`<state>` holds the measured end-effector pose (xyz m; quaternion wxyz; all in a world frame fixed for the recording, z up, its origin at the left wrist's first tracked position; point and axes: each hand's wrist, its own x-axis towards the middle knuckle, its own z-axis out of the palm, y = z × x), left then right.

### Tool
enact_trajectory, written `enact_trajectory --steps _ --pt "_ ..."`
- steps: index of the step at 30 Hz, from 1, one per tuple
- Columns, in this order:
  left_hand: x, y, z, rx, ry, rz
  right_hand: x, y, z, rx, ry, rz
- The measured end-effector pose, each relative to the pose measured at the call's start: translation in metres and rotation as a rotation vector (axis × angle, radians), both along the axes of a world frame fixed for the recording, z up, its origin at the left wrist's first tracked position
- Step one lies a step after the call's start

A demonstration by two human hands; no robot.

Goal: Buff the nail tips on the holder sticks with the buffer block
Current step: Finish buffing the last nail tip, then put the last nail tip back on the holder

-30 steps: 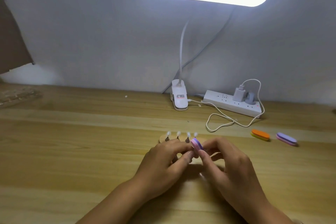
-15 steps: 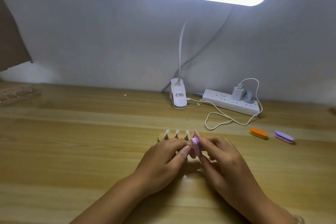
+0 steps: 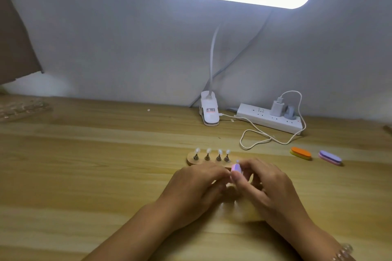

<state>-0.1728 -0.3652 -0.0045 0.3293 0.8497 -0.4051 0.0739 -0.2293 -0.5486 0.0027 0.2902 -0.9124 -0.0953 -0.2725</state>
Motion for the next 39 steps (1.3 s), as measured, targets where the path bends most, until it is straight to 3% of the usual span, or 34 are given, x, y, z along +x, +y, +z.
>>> enact_trajectory --steps 5,9,14,18,22,28,33,39 --pt "0.0 0.0 0.0 -0.025 -0.016 -0.004 0.0 0.003 -0.002 -0.067 -0.031 -0.059" --pt "-0.006 -0.003 0.001 0.027 -0.097 -0.057 0.003 0.002 -0.001 -0.009 -0.009 -0.135" --pt "0.003 -0.002 -0.001 -0.099 0.005 -0.015 0.0 0.007 -0.001 -0.064 -0.083 -0.106" --pt "0.001 -0.004 -0.003 -0.065 -0.035 -0.034 0.003 0.007 0.001 0.037 -0.023 -0.133" --pt "0.006 -0.004 -0.003 -0.186 0.105 -0.002 -0.005 0.007 0.001 -0.05 -0.016 -0.16" --pt "0.01 -0.004 -0.005 -0.313 0.213 0.0 -0.009 0.004 0.0 -0.175 0.166 -0.196" --pt "0.01 -0.003 -0.003 -0.317 0.204 -0.017 -0.007 0.017 0.006 0.059 0.035 -0.09" --pt "0.002 -0.005 0.0 -0.2 0.068 0.079 -0.004 0.022 0.005 0.147 -0.015 -0.084"
